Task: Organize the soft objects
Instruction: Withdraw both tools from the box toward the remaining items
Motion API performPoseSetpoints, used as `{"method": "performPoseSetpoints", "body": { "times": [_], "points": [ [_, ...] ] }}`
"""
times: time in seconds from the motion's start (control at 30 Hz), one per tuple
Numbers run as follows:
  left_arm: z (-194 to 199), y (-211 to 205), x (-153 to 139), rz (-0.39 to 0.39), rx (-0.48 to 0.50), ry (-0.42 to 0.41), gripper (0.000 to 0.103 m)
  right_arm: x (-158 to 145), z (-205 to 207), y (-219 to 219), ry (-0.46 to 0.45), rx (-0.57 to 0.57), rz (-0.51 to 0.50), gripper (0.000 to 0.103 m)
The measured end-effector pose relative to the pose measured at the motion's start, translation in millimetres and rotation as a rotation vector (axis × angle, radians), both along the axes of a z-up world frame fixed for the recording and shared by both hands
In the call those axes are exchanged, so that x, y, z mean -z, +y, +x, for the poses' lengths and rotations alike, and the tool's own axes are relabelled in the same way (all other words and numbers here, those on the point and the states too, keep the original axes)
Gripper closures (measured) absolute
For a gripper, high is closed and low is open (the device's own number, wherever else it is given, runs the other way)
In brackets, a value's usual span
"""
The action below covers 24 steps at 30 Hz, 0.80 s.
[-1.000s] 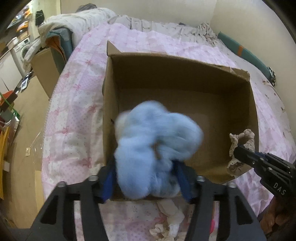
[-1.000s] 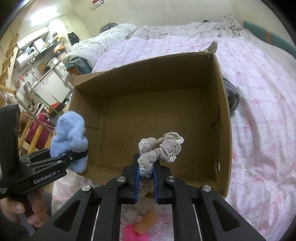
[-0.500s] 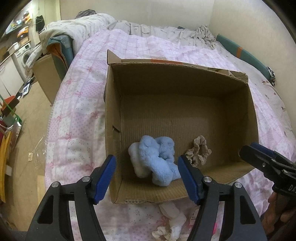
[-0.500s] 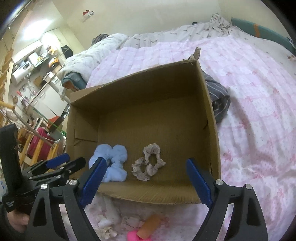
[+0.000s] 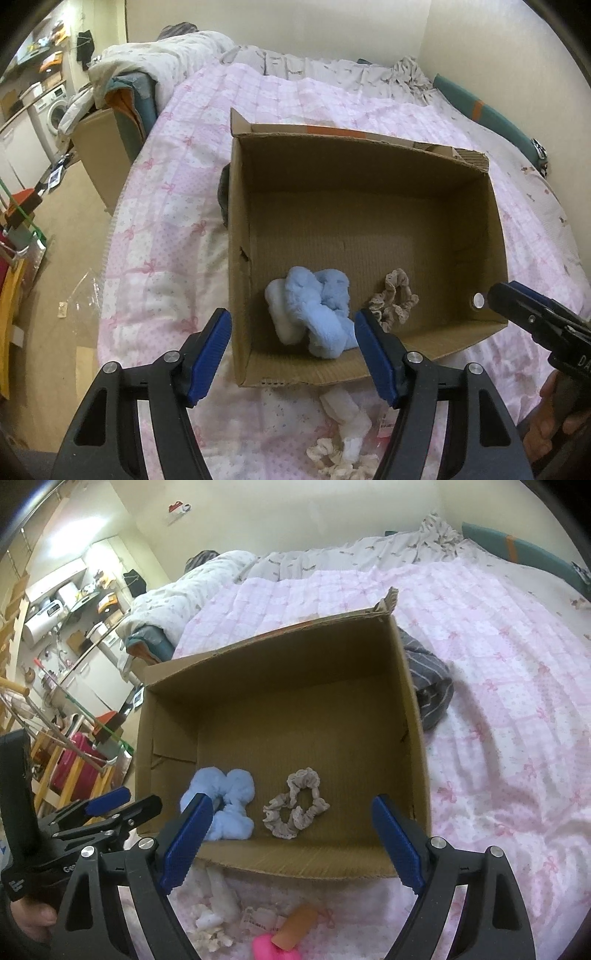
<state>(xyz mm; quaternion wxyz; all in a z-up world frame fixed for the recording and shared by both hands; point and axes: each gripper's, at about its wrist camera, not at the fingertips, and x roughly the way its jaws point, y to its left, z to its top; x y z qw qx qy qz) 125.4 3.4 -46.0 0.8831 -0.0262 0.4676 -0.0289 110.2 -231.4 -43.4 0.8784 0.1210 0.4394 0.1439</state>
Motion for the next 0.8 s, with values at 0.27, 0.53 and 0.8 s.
{"method": "performPoseSetpoints", "body": {
  "times": [0.27, 0.53, 0.8],
  "points": [
    [-11.7, 4.4, -11.1, -0.022, -0.003, 0.001, 0.037, -12.4, -13.9, -8.8, -0.018, 0.029, -0.004, 0.010],
    [-32.5, 9.8, -25.6, -0.055, -0.001, -0.037, 0.037, -20.0, -29.7, -14.0, -0.031, 0.052, -0.006, 0.010],
    [-50.3, 28.6, -33.3, -0.111, -0.077, -0.066, 0.037, -29.5, -56.2, -5.6, -0.070, 0.022, -0.040, 0.010]
  ]
}}
